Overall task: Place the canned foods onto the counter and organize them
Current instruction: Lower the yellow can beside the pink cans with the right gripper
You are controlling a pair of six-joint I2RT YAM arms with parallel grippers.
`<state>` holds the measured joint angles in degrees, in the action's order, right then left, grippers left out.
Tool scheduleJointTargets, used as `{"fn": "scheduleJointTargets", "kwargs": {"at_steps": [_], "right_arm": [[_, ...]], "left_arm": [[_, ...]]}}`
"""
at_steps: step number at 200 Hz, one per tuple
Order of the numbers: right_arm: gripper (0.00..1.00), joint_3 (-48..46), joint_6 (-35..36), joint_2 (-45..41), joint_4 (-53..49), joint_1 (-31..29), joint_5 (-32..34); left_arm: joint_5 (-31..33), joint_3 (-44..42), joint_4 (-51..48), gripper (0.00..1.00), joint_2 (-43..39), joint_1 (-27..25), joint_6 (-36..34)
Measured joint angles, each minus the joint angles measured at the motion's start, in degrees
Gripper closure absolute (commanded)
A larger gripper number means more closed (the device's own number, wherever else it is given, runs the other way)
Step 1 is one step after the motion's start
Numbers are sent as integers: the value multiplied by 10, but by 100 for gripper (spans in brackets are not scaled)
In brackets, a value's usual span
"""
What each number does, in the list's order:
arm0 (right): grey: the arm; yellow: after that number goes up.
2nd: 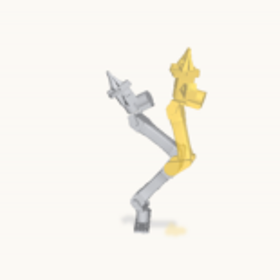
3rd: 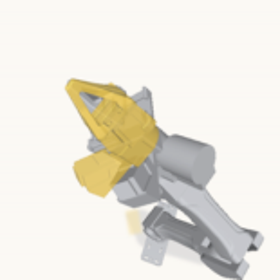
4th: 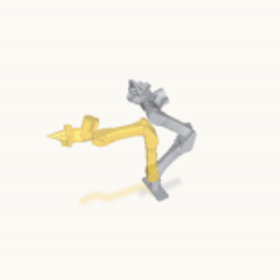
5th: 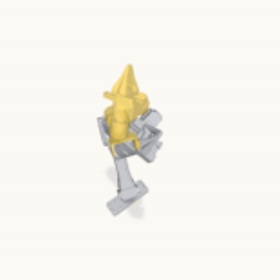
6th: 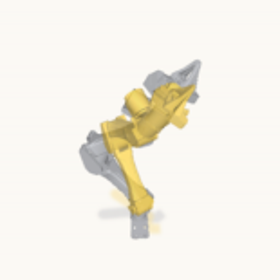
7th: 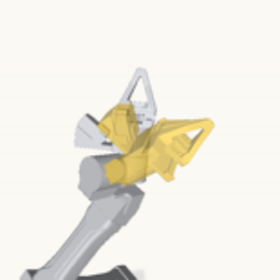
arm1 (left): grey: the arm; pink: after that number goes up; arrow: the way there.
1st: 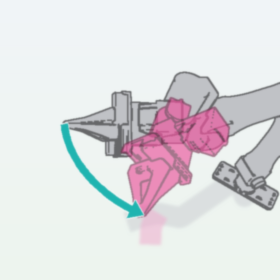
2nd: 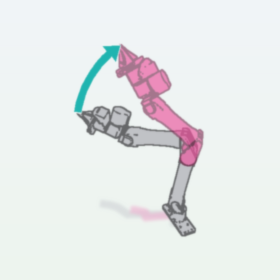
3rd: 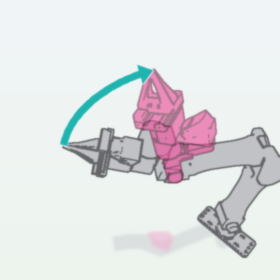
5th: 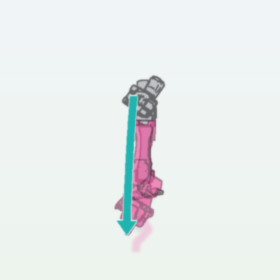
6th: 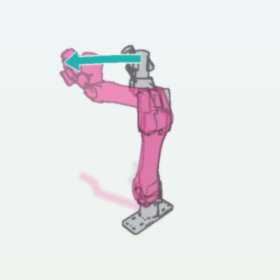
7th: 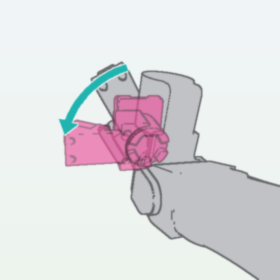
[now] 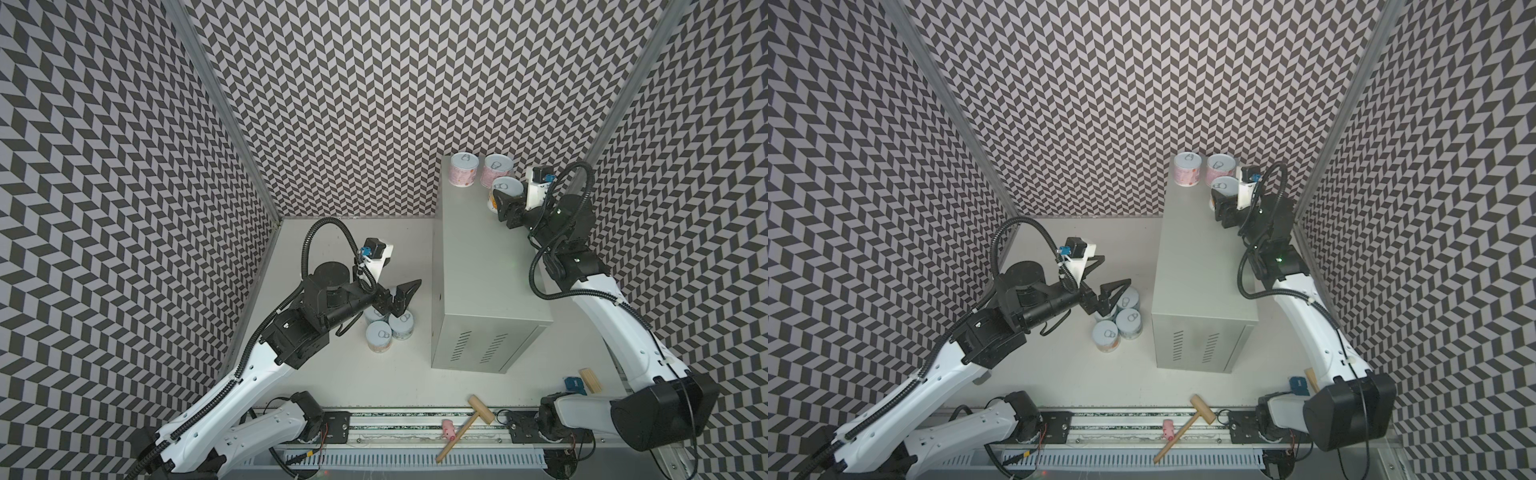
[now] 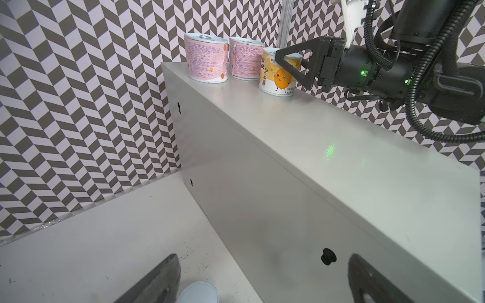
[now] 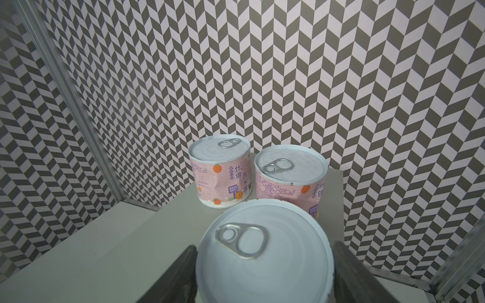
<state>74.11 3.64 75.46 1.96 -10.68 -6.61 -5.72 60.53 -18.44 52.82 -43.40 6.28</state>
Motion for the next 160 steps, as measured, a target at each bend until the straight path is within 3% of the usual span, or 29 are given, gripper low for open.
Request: {"fn": "scheduleJointTargets", "kwargs": {"at_steps": [34,91,160], "right_arm": [[0,-2,-1,-3,-3,2,-12],[1,-51,-5,-61,3,9,-17],[2,-82,6,-65,7,11,-15]], "left_arm": [[-1,0,1,0,0,1,0],[-5,0,4,0,3,1,0],[-6,0,4,0,15,3,2]]}}
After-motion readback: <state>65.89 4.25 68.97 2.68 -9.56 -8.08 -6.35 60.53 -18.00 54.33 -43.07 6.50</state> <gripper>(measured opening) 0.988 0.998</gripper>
